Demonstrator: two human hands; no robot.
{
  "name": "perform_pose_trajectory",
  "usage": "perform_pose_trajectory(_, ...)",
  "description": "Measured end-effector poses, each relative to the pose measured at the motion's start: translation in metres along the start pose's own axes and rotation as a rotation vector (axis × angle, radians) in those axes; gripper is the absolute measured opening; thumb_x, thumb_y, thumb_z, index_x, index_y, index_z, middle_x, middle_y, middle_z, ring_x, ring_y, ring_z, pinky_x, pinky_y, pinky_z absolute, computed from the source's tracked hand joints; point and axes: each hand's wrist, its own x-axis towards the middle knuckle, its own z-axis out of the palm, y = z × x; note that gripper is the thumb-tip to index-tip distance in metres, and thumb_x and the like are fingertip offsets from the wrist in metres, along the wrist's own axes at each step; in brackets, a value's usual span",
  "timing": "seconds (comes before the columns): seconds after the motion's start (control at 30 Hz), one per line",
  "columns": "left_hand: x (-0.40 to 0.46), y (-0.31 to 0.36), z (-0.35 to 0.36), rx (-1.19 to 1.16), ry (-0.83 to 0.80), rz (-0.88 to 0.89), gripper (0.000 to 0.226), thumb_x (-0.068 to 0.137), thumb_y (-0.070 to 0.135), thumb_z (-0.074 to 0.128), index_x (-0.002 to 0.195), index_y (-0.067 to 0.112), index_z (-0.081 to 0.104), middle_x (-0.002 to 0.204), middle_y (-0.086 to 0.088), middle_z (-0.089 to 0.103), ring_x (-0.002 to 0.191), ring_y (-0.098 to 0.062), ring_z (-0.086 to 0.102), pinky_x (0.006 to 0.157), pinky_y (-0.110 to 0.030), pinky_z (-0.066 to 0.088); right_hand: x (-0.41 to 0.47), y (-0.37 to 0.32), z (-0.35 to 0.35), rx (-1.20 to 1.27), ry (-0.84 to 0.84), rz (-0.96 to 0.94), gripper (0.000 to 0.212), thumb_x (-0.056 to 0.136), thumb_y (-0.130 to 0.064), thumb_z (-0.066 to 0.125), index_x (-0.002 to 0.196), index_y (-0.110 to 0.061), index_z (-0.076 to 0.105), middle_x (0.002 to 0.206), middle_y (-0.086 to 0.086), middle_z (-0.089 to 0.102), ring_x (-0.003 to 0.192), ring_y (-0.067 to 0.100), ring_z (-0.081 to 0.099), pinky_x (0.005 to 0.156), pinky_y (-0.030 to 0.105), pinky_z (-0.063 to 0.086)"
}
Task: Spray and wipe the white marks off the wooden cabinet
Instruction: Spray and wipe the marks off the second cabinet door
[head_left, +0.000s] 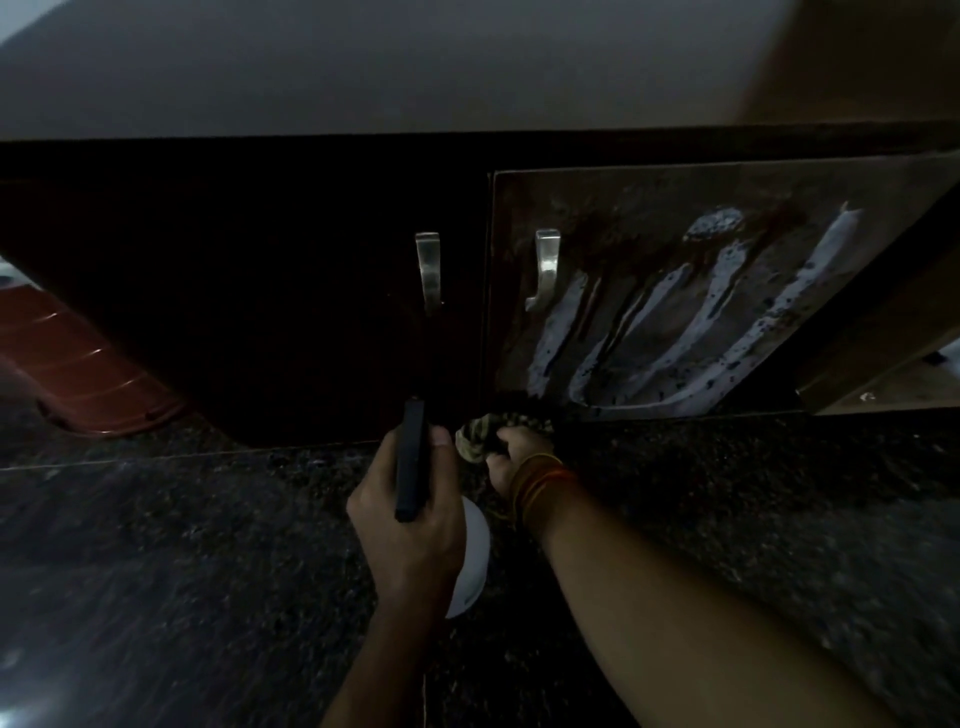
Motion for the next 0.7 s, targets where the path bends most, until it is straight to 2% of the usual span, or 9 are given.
perform_pose_trajectory(0.13, 0.005, -0.002, 0.0, -0.036, 0.024, 0.0, 0.011, 0.088, 0.055, 0.049, 0.08, 0.061, 0.055, 0.069, -0.003, 0.054, 0.049, -0.026, 0.052, 0.047, -0.05, 0.047, -0.005, -0.003, 0.006, 0.284, -0.028, 0.008, 0.043, 0.1, -0.009, 0.035, 0.141, 0.001, 0.03, 0.148, 0.016, 0.034, 0.134, 0.029, 0.039, 0.101, 0.032, 0.039)
perform_pose_trajectory(0.23, 0.004, 0.003, 0.002, -0.047, 0.024, -0.004, 0.01, 0.087, 0.055, 0.049, 0.08, 0.058, 0.056, 0.065, 0.001, 0.054, 0.048, -0.022, 0.051, 0.047, -0.05, 0.047, -0.015, -0.009, 0.011, 0.506, 0.014, -0.06, 0.044, 0.098, -0.005, 0.042, 0.142, -0.003, 0.033, 0.145, 0.013, 0.038, 0.132, 0.029, 0.042, 0.099, 0.033, 0.042)
perform_pose_trajectory(0.33, 0.003, 0.008, 0.005, -0.041, 0.015, 0.011, 0.011, 0.088, 0.054, 0.05, 0.08, 0.058, 0.056, 0.066, -0.003, 0.054, 0.047, -0.022, 0.052, 0.046, -0.049, 0.045, -0.019, -0.012, 0.021, 0.732, 0.112, -0.082, 0.052, 0.094, 0.002, 0.049, 0.143, -0.009, 0.035, 0.147, 0.013, 0.038, 0.13, 0.033, 0.041, 0.098, 0.043, 0.041)
perform_pose_trajectory(0.43, 0.003, 0.011, 0.004, -0.008, 0.018, 0.014, 0.013, 0.088, 0.055, 0.049, 0.083, 0.066, 0.054, 0.07, -0.004, 0.055, 0.049, -0.024, 0.053, 0.046, -0.05, 0.047, -0.025, -0.016, 0.025, 0.778, 0.132, -0.056, 0.055, 0.094, 0.002, 0.051, 0.144, -0.009, 0.032, 0.148, 0.016, 0.036, 0.129, 0.036, 0.042, 0.1, 0.05, 0.042)
perform_pose_trajectory(0.5, 0.004, 0.011, 0.004, -0.01, 0.02, 0.011, 0.011, 0.087, 0.056, 0.049, 0.082, 0.063, 0.055, 0.071, -0.003, 0.055, 0.048, -0.024, 0.051, 0.046, -0.048, 0.046, -0.029, -0.021, 0.02, 0.783, 0.143, -0.085, 0.053, 0.093, 0.003, 0.051, 0.142, -0.008, 0.034, 0.143, 0.015, 0.04, 0.126, 0.036, 0.045, 0.097, 0.049, 0.045)
perform_pose_trajectory(0.6, 0.006, 0.009, 0.007, -0.028, 0.034, 0.005, 0.02, 0.089, 0.055, 0.05, 0.074, 0.043, 0.055, 0.059, -0.001, 0.045, 0.045, -0.02, 0.042, 0.044, -0.039, 0.035, -0.036, -0.031, 0.017, 0.716, 0.16, -0.256, 0.049, 0.089, 0.002, 0.058, 0.134, -0.012, 0.042, 0.126, 0.014, 0.053, 0.115, 0.035, 0.055, 0.085, 0.048, 0.051)
perform_pose_trajectory(0.7, 0.008, 0.012, 0.01, -0.007, 0.04, 0.03, 0.016, 0.091, 0.053, 0.05, 0.077, 0.047, 0.054, 0.062, -0.001, 0.047, 0.047, -0.021, 0.046, 0.045, -0.043, 0.04, -0.039, -0.034, 0.016, 0.57, 0.245, -0.431, 0.055, 0.082, 0.0, 0.067, 0.131, -0.009, 0.044, 0.128, 0.018, 0.055, 0.115, 0.035, 0.055, 0.095, 0.058, 0.046)
